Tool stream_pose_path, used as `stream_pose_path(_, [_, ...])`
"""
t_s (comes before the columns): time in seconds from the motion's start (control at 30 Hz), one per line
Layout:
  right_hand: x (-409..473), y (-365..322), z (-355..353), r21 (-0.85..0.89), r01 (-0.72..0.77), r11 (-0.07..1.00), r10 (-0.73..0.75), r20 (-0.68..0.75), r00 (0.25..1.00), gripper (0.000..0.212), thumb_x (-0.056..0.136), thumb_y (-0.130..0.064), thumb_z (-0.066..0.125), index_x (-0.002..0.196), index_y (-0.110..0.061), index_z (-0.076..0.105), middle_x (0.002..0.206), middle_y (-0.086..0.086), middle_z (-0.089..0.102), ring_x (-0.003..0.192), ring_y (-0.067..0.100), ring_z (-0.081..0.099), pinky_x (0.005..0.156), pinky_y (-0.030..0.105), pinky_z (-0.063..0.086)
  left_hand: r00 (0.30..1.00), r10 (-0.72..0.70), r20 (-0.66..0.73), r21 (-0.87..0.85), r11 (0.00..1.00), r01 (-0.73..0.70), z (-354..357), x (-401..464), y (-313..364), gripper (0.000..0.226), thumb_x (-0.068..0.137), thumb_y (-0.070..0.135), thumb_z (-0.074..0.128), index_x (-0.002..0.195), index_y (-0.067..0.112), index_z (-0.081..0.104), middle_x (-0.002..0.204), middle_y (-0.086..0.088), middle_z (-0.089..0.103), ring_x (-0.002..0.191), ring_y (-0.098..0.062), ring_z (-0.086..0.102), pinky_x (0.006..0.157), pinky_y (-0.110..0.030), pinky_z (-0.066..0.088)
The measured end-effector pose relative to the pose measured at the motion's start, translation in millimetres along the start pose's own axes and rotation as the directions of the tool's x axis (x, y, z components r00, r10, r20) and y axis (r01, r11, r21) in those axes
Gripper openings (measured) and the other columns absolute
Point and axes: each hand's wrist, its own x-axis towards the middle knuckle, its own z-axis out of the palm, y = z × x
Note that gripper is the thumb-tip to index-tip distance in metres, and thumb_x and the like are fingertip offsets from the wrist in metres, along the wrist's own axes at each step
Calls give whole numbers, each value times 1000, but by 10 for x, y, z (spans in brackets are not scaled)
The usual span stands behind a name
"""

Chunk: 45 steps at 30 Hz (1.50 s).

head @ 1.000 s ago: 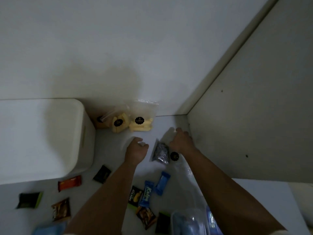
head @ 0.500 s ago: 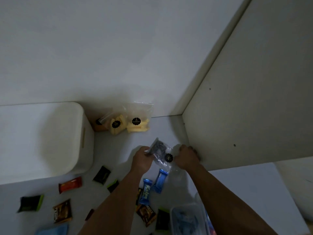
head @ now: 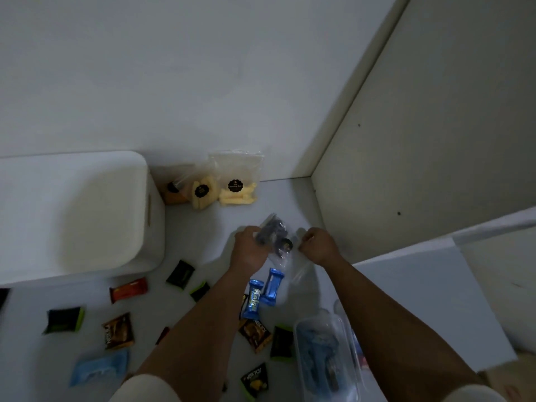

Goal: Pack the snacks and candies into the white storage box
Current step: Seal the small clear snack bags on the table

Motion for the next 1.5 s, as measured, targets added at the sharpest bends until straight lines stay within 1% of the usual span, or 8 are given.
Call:
stream_pose_path(0.1, [-256,-199,-190,349,-67,935,52,53,997,23,74,0,81,83,-15,65,81,15,69,63,25,65,66,37,60,996,62,70,35,997,-64,-103,-289,176,25,79,25,81,75,22,56,83,-1,65,72,-13,60,63,-25,46])
stream_pose_path(0.2, [-571,-452,-325,488,-73,870,25,104,994,28,76,6,77,92,-14,66,79,14,66,55,21,60,52,28,51,968,134,210,74,986,-152,-256,-596,312,31,74,40,85,74,20,60,76,-4,69,66,-11,58,64,-28,47])
stream_pose_path(0.4, [-1193,-750,-379,552,-14,833,-51,102,993,27,75,5,77,91,-13,65,73,14,63,59,23,58,59,32,49,907,333,257,174,908,-382,-663,-1055,457,25,78,41,80,73,22,64,77,1,70,74,-19,67,69,-38,55])
stream_pose_path(0.53, [-1590,-827,-354,669,2,743,-76,82,994,19,82,2,75,92,-10,65,76,12,62,60,20,58,55,28,49,864,386,324,118,889,-442,-919,-1352,529,18,91,14,63,74,21,66,81,-6,73,70,-16,71,78,-46,61])
stream_pose_path(0.93, [-2459,-1115,20,735,88,673,-143,13,990,8,91,1,65,96,-4,63,85,17,67,63,20,64,46,23,51,812,507,289,287,763,-579,-1364,-2027,431,26,82,30,59,64,14,51,70,-15,61,62,-15,54,68,-49,51])
stream_pose_path(1.13, [-2606,-1228,57,744,180,644,-255,-13,967,21,86,-34,77,85,-15,69,85,6,74,70,16,68,59,26,53,882,434,185,114,882,-458,-1449,-1969,363,24,92,21,56,78,3,63,79,-10,73,74,-23,73,74,-45,63])
stream_pose_path(1.27, [-2560,-1112,30,690,203,694,-278,-3,961,17,85,-17,74,95,-4,77,92,14,75,79,18,69,66,27,53,921,323,215,-90,946,-311,-1459,-1971,322,21,101,9,52,93,-8,62,93,-19,74,87,-29,75,79,-49,63])
stream_pose_path(1.5, [-2643,-995,203,582,297,757,-354,-16,935,14,84,-11,72,93,0,78,89,17,75,75,15,70,67,26,59,926,284,249,-57,959,-279,-1553,-2087,161,19,100,9,52,85,4,63,96,-25,72,94,-38,73,83,-53,60])
